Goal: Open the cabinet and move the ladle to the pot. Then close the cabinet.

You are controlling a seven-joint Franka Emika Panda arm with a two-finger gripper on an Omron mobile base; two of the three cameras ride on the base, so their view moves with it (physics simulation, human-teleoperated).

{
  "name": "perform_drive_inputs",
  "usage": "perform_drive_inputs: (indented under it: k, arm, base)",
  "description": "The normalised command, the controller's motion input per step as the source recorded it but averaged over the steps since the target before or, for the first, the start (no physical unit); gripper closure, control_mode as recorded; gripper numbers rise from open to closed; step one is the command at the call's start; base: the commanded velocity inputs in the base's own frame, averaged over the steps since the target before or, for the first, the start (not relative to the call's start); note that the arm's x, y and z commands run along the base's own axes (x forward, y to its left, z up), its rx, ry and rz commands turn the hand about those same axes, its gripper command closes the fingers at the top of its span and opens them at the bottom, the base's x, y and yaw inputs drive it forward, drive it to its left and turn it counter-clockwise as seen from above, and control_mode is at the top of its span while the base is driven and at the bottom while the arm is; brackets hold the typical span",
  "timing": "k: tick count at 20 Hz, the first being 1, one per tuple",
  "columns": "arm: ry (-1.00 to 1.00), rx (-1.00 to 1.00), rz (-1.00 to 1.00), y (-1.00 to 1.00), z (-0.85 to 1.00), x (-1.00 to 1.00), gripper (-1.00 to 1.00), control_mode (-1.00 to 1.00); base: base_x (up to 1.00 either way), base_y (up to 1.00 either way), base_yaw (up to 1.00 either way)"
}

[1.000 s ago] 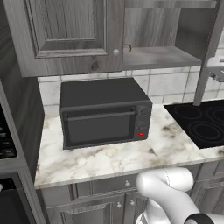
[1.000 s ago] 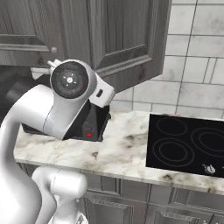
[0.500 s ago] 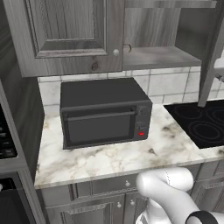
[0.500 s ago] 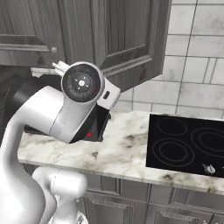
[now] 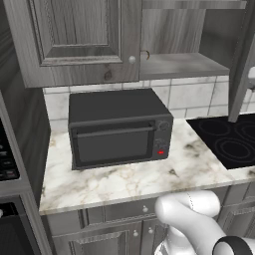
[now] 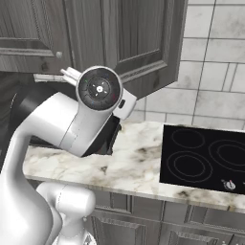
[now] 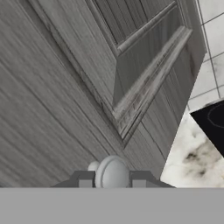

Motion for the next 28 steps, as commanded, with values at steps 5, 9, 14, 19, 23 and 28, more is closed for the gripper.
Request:
perform_drive_inputs:
  k: [5,9,14,19,23,28]
  arm:
    - [0.01,0.00,0.01,-0.02,-0.06,0.00,1.00,-1.00]
    - [-0.03,0.01,0.00,0.00,-0.18,0.00,-1.00,-1.00]
    - [-0.16,0.02,0.00,0.00,-0.04,-0.20,-1.00,-1.00]
    - [0.00,0.00,0.00,0.18,0.06,-0.28,-1.00,-1.00]
    - [0.00,-0.01,0.00,0.44,0.08,-0.16,-1.00,-1.00]
    - [0.03,-0.05,-0.01,0.63,0.19,-0.18,-1.00,-1.00]
  base:
    - [0.00,0.00,0.00]
    - [0.00,0.00,0.00]
    - [0.00,0.00,0.00]
    - [0.00,0.00,0.00]
    - [0.00,0.00,0.00]
    - [0.00,0.00,0.00]
